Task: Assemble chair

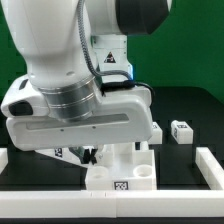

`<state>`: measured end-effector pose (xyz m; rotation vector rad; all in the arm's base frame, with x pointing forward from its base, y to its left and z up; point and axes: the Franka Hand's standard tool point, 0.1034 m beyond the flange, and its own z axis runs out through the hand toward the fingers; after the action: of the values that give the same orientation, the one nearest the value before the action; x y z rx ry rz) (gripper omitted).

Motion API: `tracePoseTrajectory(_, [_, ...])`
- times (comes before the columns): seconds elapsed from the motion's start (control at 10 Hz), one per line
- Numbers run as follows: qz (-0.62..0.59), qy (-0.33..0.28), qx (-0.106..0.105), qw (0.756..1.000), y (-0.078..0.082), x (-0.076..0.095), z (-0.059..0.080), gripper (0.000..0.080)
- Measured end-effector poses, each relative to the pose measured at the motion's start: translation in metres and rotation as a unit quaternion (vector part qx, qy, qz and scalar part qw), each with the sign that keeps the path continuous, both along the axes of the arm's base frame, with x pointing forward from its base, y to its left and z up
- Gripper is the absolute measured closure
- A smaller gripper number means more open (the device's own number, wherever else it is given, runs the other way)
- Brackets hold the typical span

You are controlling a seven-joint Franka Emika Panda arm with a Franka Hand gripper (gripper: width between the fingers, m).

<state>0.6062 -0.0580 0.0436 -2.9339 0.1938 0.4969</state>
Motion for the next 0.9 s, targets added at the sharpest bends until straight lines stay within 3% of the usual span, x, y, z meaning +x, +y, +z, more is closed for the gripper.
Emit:
tracePoseTrajectory(0.2, [0.001,0.002,-0.006,1.000,0.005,0.000,0.000,0.0774])
tracePoseTrajectory(0.4, [0.030,-0.014,-0.008,0.999,0.041,0.010,0.001,0.0774])
tracePoseTrajectory(0.6, [0.093,-0.003,-0.015,0.995,0.066,0.011,-0.006,0.0774])
tracePoseTrajectory(0.9, [0.085,-0.003,-0.014,0.996,0.061,0.011,-0.007,0.0774])
